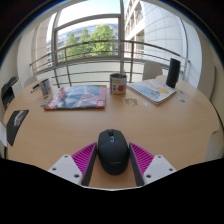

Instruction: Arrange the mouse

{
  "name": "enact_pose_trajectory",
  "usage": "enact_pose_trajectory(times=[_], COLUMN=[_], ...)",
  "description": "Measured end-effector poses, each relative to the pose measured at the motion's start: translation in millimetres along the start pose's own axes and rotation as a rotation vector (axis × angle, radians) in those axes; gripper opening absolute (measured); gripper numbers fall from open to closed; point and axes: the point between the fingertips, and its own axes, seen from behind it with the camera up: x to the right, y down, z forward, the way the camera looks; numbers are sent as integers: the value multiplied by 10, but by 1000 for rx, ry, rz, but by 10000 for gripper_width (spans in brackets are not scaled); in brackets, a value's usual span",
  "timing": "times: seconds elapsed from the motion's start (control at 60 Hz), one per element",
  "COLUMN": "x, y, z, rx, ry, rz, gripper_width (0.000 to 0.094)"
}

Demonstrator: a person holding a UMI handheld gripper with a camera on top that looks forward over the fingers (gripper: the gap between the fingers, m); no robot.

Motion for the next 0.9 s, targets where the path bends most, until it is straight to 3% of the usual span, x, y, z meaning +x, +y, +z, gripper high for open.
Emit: enact_pose_trajectory(times=[0.033,0.333,0.4,0.517,0.667,0.75,0.817,0.9], x=[38,47,144,-145,-1210,-2081,-2977,-3866], y=[-29,-124,-365,-1171,-2297,-2627,-2545,-2265], z=[22,-46,-228,-768,-1720,-1878,-1860,-1364], rx=[11,45,80,218,455,525,516,414], ry=[9,103,152,188,166,126,69,-19], rz=[-6,-5,32,133,172,146,128,99], gripper_width=[531,395,396,397,395,393,394,394])
